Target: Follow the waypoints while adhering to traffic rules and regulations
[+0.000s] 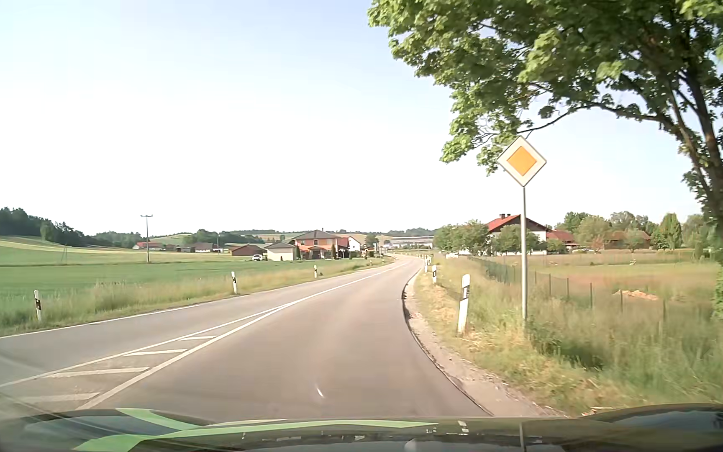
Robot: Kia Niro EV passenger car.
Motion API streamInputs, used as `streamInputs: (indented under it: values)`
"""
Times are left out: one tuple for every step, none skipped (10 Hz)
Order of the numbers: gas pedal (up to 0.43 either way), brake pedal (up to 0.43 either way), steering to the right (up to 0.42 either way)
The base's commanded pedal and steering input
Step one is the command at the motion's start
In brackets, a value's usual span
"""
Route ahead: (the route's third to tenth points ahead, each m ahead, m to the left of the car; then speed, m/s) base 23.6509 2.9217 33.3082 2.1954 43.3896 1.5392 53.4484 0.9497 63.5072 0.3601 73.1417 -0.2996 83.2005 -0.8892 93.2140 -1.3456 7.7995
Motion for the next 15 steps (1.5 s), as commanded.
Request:
streamInputs:
  values:
    - [0.209,0.000,-0.101]
    - [0.209,0.000,-0.075]
    - [0.209,0.000,-0.060]
    - [0.209,0.000,-0.043]
    - [0.209,0.000,-0.031]
    - [0.209,0.000,-0.016]
    - [0.209,0.000,-0.001]
    - [0.209,0.000,0.011]
    - [0.209,0.000,0.016]
    - [0.209,0.000,0.016]
    - [0.209,0.000,0.016]
    - [0.209,0.000,0.018]
    - [0.220,0.000,0.023]
    - [0.220,0.000,0.030]
    - [0.220,0.000,0.035]
